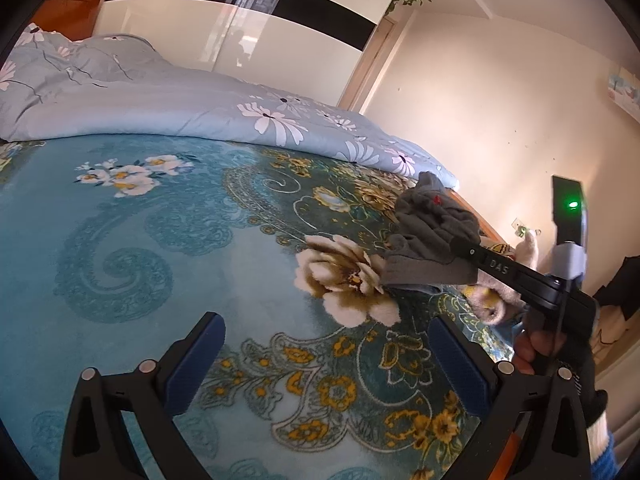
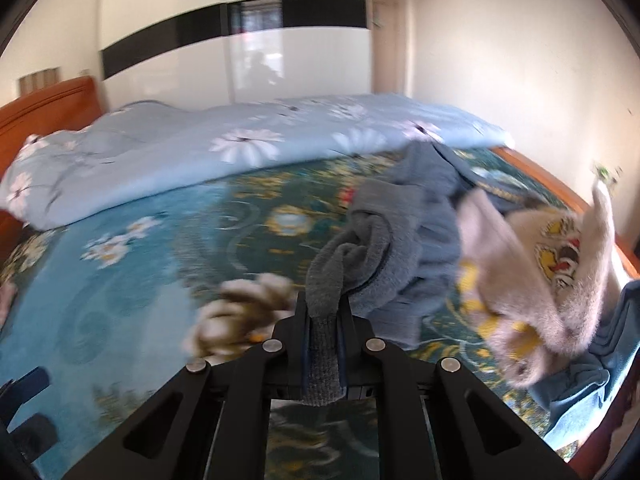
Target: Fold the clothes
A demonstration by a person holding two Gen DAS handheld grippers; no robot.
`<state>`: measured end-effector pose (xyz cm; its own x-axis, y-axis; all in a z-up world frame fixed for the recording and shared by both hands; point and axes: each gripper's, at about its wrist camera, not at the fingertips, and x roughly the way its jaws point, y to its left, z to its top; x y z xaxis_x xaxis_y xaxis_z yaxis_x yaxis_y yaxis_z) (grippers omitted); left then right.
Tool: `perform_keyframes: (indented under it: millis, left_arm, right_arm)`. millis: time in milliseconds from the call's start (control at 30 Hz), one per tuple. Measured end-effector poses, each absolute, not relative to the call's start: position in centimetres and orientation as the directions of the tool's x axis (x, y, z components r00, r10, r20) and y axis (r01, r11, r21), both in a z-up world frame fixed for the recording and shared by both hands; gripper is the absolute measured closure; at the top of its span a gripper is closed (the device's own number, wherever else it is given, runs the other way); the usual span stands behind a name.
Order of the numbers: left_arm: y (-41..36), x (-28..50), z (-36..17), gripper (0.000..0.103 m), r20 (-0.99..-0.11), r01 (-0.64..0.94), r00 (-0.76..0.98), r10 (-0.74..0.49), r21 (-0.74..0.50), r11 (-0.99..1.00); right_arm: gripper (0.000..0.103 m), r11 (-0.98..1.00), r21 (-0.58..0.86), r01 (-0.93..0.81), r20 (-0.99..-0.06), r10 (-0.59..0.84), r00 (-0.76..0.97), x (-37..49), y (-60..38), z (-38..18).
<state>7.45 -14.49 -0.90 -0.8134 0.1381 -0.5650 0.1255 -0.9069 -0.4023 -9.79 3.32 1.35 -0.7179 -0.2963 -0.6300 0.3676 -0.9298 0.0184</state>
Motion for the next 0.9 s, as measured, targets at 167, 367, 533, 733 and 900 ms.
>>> perform_keyframes:
  millis: [167,367,533,733,900]
  left_arm:
    - [-16.5,9.7,-0.7,0.000,-0.554,0.157,-0.825,0.110,-0.413,-0.897]
    - [-20.2,13.5,-0.4,0.000,-0.536,0.219,-0.843,0.051,-0.427,-0.877]
    - [-23.5,17.1,0.0,0.000,-0.531,0.281,-0.847,-0.033,-0.393,-0.876]
    - [-26.5,21.0,0.5,0.000,-0.523,0.345,-0.842,-0.133,-0.332,-0.878]
    - [-29.1,22.6,0.0,0.000,-0.548,0.419,-0.815,-0.191,-0.328,-0.846]
  right_arm:
    - [0.092,-0.863,0.028,0.504,-0.604,-0.417,-0.679,-5.8,-0.6,3.2]
    - [0.092,-0.752,0.062,0.656,-0.591,-0.557,-0.583,-1.5,-6.5,4.7]
    - [0.092,-0.636,0.122,0.762,-0.568,-0.675,-0.472,1.0,-12.1,6.2]
    - [0.092,-0.396,0.188,0.899,-0.542,-0.805,-0.241,4.7,-20.7,8.7]
    - [0.091,-0.230,0.216,0.949,-0.595,-0.802,-0.059,7.3,-27.3,7.9]
